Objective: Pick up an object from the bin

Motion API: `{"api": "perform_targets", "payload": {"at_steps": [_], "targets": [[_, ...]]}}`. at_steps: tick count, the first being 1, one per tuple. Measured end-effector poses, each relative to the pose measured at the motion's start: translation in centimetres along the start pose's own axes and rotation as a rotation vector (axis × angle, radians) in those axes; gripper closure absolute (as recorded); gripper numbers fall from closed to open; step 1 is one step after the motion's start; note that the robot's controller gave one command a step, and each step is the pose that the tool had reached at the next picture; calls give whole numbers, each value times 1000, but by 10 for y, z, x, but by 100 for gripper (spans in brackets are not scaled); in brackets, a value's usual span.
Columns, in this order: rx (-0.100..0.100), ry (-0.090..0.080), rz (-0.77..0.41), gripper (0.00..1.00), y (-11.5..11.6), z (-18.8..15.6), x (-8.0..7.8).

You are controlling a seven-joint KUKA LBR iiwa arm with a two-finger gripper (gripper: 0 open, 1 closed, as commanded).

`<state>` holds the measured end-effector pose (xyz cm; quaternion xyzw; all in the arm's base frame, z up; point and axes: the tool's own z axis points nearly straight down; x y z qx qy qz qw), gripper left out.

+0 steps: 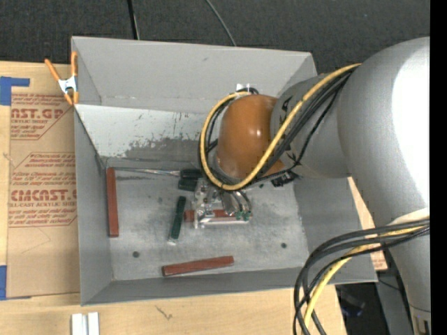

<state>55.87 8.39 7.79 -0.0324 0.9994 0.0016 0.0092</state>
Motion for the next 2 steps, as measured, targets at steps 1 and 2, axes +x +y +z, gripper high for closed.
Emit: {"api": "perform_targets", "payload": {"at_steps": [1, 2], "targets": [[2, 24, 11, 100, 1, -42, 12], [3, 16, -1, 100, 1, -190, -6]]}}
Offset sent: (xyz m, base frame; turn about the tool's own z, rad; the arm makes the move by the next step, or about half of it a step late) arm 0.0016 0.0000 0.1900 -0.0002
